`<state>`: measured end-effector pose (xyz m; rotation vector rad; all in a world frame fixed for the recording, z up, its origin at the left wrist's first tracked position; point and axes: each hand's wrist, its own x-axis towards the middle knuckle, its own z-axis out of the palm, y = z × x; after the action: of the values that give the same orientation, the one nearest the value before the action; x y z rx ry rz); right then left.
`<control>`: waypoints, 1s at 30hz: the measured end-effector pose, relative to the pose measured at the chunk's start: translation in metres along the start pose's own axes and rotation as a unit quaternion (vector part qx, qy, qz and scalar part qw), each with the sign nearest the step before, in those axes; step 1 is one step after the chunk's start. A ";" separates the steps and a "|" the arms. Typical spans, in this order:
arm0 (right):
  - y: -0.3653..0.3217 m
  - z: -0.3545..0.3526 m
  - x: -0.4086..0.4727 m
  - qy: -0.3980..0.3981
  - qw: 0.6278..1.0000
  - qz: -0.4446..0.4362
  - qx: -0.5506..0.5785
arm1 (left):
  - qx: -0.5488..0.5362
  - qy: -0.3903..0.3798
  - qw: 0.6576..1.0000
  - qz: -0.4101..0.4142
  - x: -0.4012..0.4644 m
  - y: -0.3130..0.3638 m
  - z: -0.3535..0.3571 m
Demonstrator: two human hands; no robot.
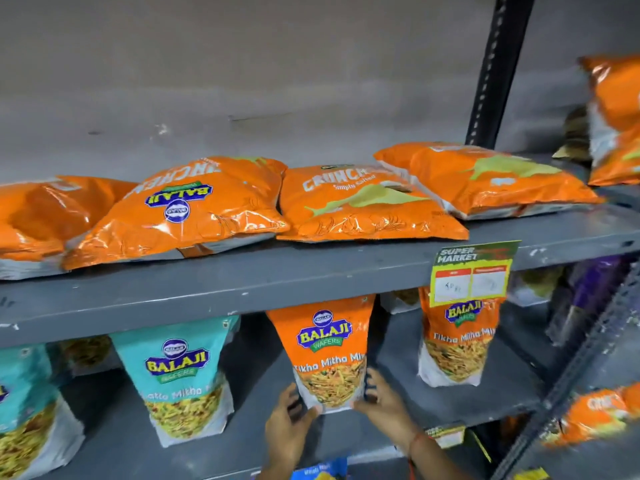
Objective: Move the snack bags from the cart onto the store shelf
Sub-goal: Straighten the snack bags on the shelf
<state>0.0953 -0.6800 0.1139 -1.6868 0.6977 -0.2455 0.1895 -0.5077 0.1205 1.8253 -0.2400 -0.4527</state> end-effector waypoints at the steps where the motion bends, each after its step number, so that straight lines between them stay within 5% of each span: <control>1: 0.000 0.000 0.002 -0.004 1.000 -0.006 -0.010 | -0.006 0.001 1.000 0.004 0.001 -0.001 0.002; 14: -0.008 -0.011 -0.062 0.032 0.999 0.008 0.010 | -0.002 0.034 0.999 0.034 -0.053 0.015 0.009; 21: -0.011 -0.071 -0.126 0.128 0.991 0.009 0.025 | 0.028 -0.059 0.994 0.093 -0.085 0.055 0.056; 26: -0.002 -0.129 -0.115 0.184 0.980 0.031 0.070 | 0.006 -0.119 0.990 0.070 -0.081 0.067 0.117; 30: 0.010 -0.167 -0.080 0.155 0.980 0.050 0.115 | -0.016 -0.140 0.990 0.026 -0.059 0.063 0.165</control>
<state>-0.0584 -0.7720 0.1625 -1.4019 0.9448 -0.5063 0.0707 -0.6475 0.1512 1.7166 -0.4673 -0.6727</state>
